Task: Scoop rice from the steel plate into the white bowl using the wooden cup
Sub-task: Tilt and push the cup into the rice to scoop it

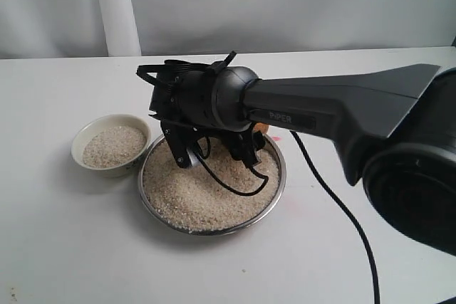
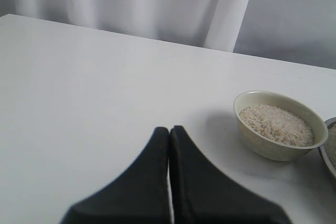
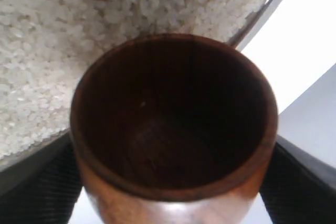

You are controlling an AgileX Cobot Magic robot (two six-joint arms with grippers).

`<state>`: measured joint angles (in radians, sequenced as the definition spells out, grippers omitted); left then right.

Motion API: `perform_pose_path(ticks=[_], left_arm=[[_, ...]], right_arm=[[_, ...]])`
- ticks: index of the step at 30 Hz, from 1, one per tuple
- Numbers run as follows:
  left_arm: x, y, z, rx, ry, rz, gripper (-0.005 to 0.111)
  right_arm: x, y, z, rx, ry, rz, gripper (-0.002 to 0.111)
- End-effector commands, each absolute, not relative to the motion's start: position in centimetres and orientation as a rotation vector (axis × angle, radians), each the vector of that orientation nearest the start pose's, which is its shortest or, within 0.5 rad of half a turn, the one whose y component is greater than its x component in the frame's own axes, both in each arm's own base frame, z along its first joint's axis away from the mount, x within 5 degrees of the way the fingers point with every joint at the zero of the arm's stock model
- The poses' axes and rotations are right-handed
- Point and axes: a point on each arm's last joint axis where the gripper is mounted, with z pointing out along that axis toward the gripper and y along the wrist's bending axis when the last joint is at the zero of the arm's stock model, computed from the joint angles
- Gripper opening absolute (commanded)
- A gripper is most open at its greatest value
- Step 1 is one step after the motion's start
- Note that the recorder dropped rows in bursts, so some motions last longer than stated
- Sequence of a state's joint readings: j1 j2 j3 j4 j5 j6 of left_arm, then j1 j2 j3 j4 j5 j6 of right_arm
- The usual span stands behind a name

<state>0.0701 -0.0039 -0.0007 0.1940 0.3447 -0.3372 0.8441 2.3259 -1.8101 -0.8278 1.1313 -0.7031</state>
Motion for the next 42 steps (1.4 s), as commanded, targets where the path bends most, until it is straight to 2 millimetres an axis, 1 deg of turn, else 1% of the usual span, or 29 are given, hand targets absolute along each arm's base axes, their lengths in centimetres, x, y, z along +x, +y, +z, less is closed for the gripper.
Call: perform_pose_path(ticks=[1,10,14,23,42], left_arm=[[5.3,0.9,18.3,-0.244,1.798,-0.004,0.000],[5.3,0.9,18.3,-0.244,1.798,-0.004,0.000],[5.3,0.9,18.3,-0.244,1.798,-0.004,0.000],[5.3,0.9,18.3,-0.244,1.798,-0.004,0.000],[5.3,0.9,18.3,-0.244,1.798,-0.004,0.000]], right_arm=[[36.3,31.1,15.7,-2.321,1.625,-1.154,0.000],[36.3,31.2,14.5,-2.352,1.616,-1.151,0.000],[36.0,31.6,14.0,-2.370,1.601,-1.136,0.000],[34.2,33.5,13.7,-2.402,1.557,-1.082,0.000],[31.7,35.6,13.3,-2.456,1.523,-0.971,0.000]])
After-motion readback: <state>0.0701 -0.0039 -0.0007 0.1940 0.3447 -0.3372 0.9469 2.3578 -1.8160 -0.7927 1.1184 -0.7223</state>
